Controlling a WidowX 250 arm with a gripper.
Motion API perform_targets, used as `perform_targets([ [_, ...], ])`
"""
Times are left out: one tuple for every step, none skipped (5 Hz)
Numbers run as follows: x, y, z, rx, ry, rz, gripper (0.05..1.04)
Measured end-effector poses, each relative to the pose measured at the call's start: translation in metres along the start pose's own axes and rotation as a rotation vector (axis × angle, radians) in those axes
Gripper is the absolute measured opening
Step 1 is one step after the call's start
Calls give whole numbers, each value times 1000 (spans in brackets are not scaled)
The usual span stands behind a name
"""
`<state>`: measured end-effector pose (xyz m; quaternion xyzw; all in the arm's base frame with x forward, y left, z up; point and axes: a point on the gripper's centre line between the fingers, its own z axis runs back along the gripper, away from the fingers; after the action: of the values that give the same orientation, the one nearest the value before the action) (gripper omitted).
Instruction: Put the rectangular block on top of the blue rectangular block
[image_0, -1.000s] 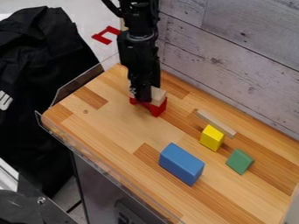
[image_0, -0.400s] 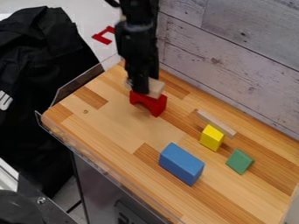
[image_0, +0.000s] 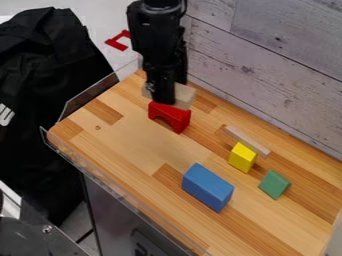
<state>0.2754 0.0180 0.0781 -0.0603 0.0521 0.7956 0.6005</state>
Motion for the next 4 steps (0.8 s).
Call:
perform_targets([
  [-25, 7, -9, 11, 44, -24, 532],
  [-48, 18, -24, 25, 63, -60, 532],
  [-62, 29, -39, 66, 87, -68, 532],
  [-68, 36, -54, 103, 86, -78, 532],
])
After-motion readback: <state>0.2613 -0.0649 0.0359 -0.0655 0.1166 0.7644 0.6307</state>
